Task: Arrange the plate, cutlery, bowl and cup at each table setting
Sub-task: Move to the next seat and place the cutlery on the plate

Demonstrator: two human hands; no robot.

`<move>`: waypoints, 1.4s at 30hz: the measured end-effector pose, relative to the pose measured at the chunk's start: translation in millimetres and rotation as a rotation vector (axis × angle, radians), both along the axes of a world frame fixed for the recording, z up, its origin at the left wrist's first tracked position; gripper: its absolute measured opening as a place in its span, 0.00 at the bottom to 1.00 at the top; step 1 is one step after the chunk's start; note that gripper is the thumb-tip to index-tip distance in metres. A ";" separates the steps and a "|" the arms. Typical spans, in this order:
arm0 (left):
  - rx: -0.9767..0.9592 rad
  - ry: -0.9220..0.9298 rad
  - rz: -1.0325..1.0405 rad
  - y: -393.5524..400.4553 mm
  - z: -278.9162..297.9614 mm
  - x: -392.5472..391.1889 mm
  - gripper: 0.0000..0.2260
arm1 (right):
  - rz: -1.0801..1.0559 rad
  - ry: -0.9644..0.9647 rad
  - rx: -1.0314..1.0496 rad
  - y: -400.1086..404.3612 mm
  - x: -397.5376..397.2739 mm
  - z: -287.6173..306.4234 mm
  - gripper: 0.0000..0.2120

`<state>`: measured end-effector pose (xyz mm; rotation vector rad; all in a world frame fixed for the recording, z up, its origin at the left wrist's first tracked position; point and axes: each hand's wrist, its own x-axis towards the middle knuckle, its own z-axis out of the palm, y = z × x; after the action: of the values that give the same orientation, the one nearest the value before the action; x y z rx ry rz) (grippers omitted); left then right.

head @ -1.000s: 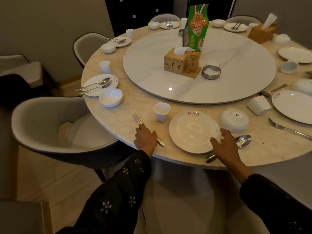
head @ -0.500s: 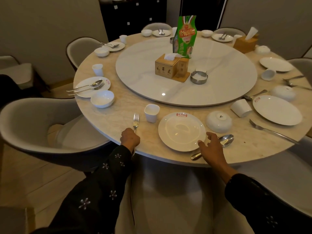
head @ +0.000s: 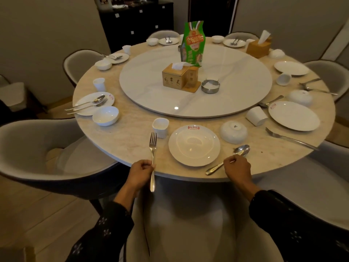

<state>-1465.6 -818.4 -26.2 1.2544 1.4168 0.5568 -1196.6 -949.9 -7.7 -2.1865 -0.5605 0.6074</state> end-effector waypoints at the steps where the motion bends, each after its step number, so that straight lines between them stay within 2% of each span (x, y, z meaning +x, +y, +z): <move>1: 0.000 -0.035 -0.009 -6.8 -0.1 5.5 0.02 | -0.002 -0.011 -0.012 -3.4 4.8 -0.3 0.06; 5: 0.057 -0.074 -0.053 -24.4 3.2 32.4 0.09 | -0.018 0.043 -0.087 -0.3 18.7 -10.5 0.16; 8: 0.121 -0.073 -0.121 -29.8 8.2 50.8 0.09 | 0.004 0.056 -0.124 8.7 19.7 -19.1 0.20; 17: 0.167 -0.055 -0.234 -40.7 16.6 77.5 0.04 | -0.056 0.121 -0.079 10.9 13.6 -16.9 0.09; 23: 0.137 0.016 -0.225 -25.7 15.0 68.3 0.04 | -0.069 0.200 -0.035 0.9 25.3 -17.1 0.09; 30: 0.124 0.075 -0.270 -5.6 23.3 92.4 0.05 | 0.067 0.107 0.102 13.3 14.7 1.1 0.05; 35: 0.051 0.148 -0.290 1.7 22.3 125.2 0.02 | 0.238 0.142 -0.010 43.5 -11.6 12.7 0.08; 38: 0.010 0.201 -0.285 4.8 19.8 138.7 0.01 | 0.280 0.121 -0.103 58.5 -20.1 9.2 0.09; 42: -0.040 0.250 -0.277 13.4 13.7 144.6 0.04 | 0.284 0.091 -0.160 69.9 -21.4 1.0 0.11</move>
<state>-1321.0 -805.0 -12.5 1.4967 1.4166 0.1863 -1218.0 -880.0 -6.8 -2.2311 -0.8054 0.9259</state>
